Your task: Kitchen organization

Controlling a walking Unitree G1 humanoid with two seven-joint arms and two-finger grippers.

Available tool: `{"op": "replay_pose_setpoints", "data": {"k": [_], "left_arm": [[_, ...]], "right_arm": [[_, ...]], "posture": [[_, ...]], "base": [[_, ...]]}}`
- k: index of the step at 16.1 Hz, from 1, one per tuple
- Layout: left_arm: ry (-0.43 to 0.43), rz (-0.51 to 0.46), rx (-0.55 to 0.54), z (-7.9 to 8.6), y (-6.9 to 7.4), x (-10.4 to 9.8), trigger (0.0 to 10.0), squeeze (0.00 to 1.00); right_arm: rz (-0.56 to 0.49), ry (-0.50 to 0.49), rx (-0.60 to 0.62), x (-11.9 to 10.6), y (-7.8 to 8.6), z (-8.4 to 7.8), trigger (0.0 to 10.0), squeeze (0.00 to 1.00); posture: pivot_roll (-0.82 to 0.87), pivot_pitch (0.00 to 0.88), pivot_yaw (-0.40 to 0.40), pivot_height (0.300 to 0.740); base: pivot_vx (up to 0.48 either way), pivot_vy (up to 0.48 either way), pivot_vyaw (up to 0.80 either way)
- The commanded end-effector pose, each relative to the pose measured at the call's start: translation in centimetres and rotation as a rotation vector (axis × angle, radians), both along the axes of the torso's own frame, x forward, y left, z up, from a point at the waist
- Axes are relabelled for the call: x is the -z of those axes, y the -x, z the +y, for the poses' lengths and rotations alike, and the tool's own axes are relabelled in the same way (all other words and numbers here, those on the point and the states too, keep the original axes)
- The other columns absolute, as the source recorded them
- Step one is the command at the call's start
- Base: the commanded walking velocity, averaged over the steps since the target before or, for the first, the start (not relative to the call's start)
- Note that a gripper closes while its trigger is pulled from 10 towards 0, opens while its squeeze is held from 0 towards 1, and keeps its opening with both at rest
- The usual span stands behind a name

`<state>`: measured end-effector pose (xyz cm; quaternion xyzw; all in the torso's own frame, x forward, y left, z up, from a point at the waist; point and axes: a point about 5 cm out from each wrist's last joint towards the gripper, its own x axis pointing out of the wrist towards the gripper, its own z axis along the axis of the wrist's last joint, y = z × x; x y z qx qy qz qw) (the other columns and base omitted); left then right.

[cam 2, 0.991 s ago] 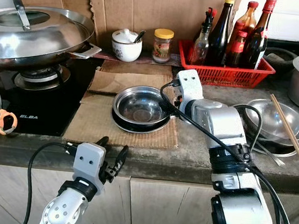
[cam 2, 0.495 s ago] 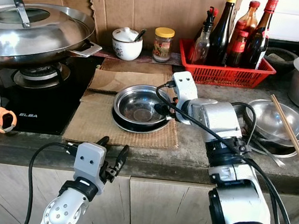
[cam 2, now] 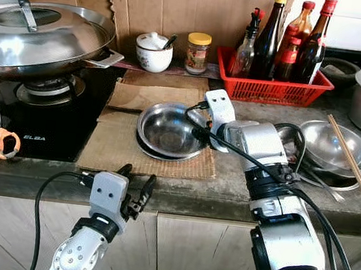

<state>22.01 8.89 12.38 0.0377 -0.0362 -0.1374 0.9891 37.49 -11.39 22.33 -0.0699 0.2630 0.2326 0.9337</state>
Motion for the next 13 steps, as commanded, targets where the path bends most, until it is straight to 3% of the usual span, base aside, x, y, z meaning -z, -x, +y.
{"op": "replay_pose_setpoints", "data": {"k": [1,6,11,13], "left_arm": [[-0.004,0.013,-0.003,0.0,-0.1,0.3,10.0,0.00],[-0.004,0.012,-0.009,-0.1,-0.2,0.3,10.0,0.00],[0.001,0.015,-0.014,-0.1,-0.3,0.3,10.0,0.00],[0.003,0.015,-0.013,-0.1,-0.3,0.3,10.0,0.00]], "right_arm": [[0.002,-0.001,0.007,-0.2,-0.1,0.0,0.0,0.00],[-0.024,-0.053,0.072,-0.6,-0.5,-0.3,0.0,0.00],[-0.044,-0.248,0.192,-0.5,-0.8,-0.5,0.0,0.00],[0.014,-0.260,0.127,0.3,0.0,0.0,0.0,0.00]], "posture": [[0.10,0.012,-0.067,0.740],[0.10,0.021,-0.071,0.740],[0.10,0.024,-0.069,0.740],[0.10,0.024,-0.066,0.740]], "base": [[0.000,0.000,0.00],[0.000,0.000,0.00],[0.000,0.000,0.00],[0.000,0.000,0.00]]}}
